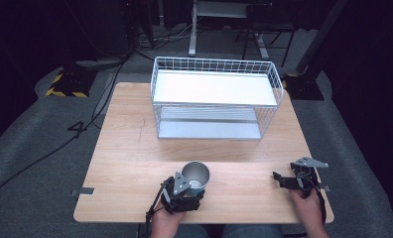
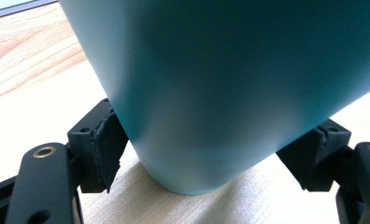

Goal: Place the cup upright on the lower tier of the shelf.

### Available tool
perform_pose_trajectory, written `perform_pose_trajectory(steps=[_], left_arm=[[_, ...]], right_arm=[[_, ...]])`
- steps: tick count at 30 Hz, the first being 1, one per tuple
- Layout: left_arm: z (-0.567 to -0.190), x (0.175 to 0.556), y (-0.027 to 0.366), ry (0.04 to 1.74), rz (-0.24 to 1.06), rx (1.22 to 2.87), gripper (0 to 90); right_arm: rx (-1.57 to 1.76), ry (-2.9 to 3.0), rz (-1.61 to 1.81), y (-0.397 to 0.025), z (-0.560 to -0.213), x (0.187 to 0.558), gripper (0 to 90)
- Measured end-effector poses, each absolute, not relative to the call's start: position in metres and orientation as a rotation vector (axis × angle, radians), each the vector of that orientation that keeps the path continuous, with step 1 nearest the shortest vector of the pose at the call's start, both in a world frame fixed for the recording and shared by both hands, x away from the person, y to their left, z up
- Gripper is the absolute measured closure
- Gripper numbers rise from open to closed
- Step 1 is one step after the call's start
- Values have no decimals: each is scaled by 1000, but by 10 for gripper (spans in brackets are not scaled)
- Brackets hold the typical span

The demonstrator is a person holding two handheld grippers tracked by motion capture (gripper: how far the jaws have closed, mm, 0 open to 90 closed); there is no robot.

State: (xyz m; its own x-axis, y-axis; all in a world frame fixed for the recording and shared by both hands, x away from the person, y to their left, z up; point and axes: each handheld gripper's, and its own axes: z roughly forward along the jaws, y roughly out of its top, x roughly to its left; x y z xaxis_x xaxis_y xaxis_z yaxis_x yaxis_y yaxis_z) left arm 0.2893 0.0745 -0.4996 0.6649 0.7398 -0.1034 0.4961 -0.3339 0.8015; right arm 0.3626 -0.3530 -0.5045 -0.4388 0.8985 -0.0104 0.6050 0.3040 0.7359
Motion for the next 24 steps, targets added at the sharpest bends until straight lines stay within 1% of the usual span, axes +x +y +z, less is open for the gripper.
perform_pose_trajectory(steps=[14,18,20,24], left_arm=[[-500,289,75,953,358,2010,241],[-500,290,77,959,324,1990,241],[-497,290,77,957,310,1987,242],[-488,292,76,927,325,1999,242]], right_arm=[[1340,2154,938,-353,-505,363,140],[1340,2154,940,-353,-505,363,139],[1343,2153,939,-353,-505,363,139],[1342,2152,937,-353,-505,363,139]])
